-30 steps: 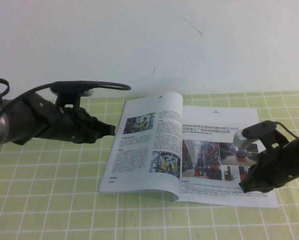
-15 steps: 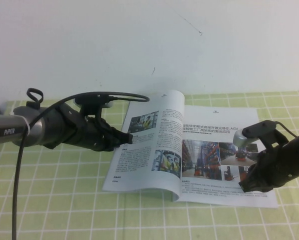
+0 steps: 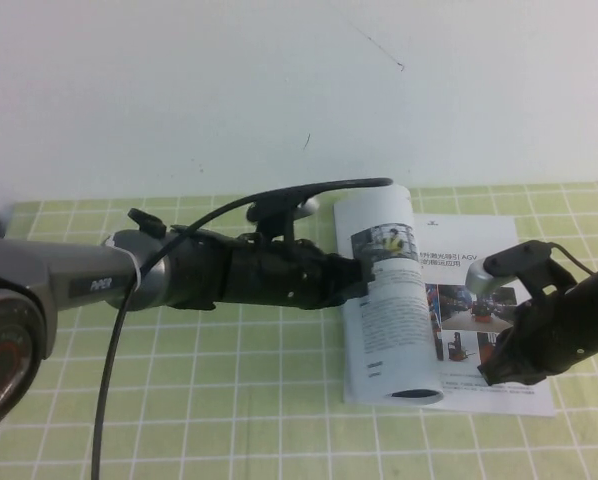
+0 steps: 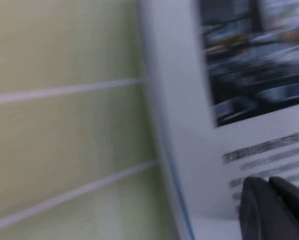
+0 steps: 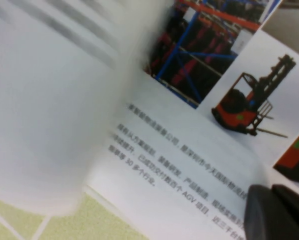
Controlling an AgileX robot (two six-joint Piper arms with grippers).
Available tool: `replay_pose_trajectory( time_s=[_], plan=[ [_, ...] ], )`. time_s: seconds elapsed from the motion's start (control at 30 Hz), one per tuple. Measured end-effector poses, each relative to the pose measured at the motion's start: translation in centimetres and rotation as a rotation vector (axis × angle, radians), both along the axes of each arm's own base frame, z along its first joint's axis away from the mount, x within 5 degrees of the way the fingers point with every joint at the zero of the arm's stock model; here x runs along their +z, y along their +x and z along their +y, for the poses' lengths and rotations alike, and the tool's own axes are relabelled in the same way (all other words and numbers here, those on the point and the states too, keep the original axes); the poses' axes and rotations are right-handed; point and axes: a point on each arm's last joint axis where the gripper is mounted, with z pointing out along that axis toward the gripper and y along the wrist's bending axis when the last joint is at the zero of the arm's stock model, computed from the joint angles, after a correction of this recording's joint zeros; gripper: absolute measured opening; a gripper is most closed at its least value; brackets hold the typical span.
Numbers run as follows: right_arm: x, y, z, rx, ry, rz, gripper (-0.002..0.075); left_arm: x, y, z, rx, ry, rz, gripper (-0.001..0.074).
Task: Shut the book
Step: 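Close the open booklet and leave it lying on the table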
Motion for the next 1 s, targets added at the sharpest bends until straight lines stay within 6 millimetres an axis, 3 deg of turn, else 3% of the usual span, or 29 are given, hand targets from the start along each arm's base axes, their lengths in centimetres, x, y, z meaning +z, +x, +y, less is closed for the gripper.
replay_pose_trajectory(
  time_s=[0.17, 0.3, 0.63, 0.87, 1.0],
  plan=[
    [1.0, -0.4, -0.1, 0.059, -0.023, -0.016, -0.0003, 3.0, -0.3, -2.0, -0.199, -0.127, -0.123, -0.0004],
    [4.8, -1.1, -1.1, 0.087, -0.100, -0.110, -0.0003, 6.7, 0.3, -1.2, -0.225, -0.154, -0.228, -0.0004],
    [14.4, -5.5, -5.7, -0.007, -0.405, -0.281, -0.0003, 16.5, -0.9, 6.0, -0.169, 0.155, -0.510, -0.0004],
    [19.5, -10.0, -7.8, -0.187, -0.430, -0.445, -0.0003, 22.8, -4.9, 10.7, -0.109, 0.448, -0.637, -0.0004],
    [21.1, -13.2, -8.4, -0.269, -0.350, -0.580, -0.0003, 23.9, -8.2, 12.5, -0.067, 0.522, -0.647, -0.0004]
  ],
)
